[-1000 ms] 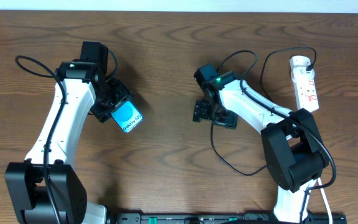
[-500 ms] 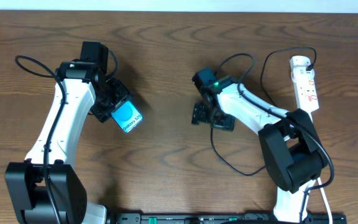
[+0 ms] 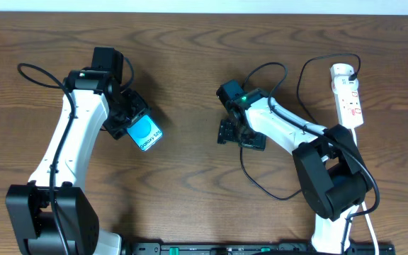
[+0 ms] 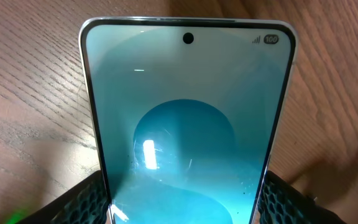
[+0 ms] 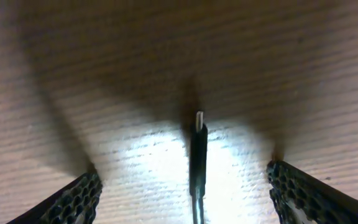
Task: Plug charger to phone and switch on socket
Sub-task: 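Lower the right gripper and grasp the cable's connector end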
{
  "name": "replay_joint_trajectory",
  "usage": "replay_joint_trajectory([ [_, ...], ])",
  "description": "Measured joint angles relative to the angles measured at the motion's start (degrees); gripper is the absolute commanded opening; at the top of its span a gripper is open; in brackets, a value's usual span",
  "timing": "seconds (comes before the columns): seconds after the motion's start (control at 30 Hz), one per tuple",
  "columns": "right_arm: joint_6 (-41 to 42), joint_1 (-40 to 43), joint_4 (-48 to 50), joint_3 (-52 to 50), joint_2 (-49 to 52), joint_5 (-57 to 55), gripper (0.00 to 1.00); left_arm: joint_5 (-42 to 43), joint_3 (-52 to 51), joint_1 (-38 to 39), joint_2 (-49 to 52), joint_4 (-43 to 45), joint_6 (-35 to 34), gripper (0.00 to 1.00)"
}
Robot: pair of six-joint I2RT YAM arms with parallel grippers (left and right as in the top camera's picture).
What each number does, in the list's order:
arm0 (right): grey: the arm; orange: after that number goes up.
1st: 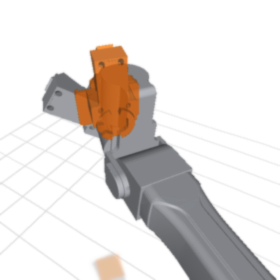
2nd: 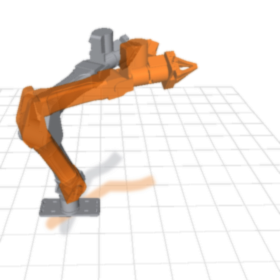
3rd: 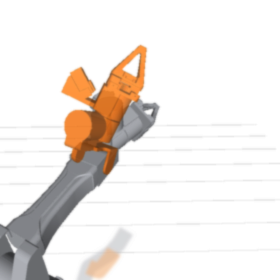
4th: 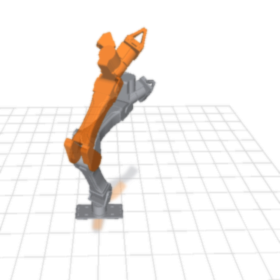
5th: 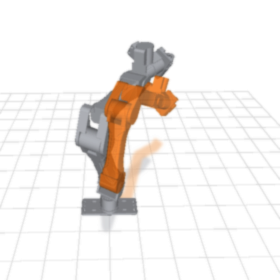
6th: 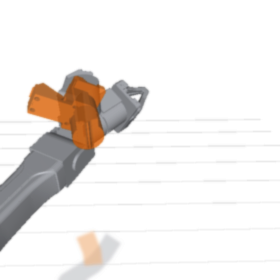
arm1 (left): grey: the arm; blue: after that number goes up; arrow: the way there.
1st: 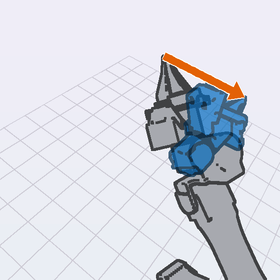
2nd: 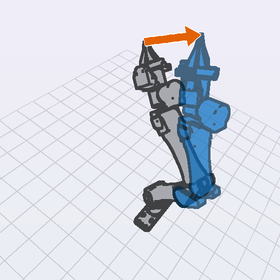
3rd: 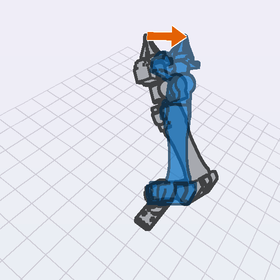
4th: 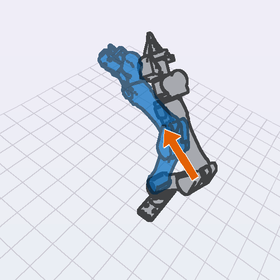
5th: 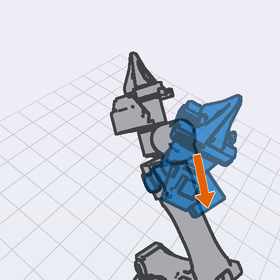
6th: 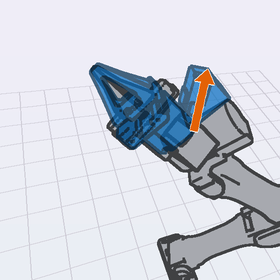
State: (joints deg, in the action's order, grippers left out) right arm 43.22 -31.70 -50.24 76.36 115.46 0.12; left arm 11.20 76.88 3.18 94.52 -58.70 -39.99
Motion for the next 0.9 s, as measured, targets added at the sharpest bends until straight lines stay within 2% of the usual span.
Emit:
replay_joint_trajectory([
  [0.37,-0.1,0.0,1.4,0.0,0.0,-1.4,0.76,0.0,0.0,0.0,0.0,0.0,0.0,0.07],
  [0.63,-0.1,0.0,1.7,0.0,0.0,-2.4,0.60,0.0,0.0,0.0,0.0,0.0,0.4,0.07],
  [0.9,-0.1,0.0,2.0,0.0,0.0,-2.8,0.38,0.0,0.0,0.0,0.0,0.0,0.9,0.07],
])
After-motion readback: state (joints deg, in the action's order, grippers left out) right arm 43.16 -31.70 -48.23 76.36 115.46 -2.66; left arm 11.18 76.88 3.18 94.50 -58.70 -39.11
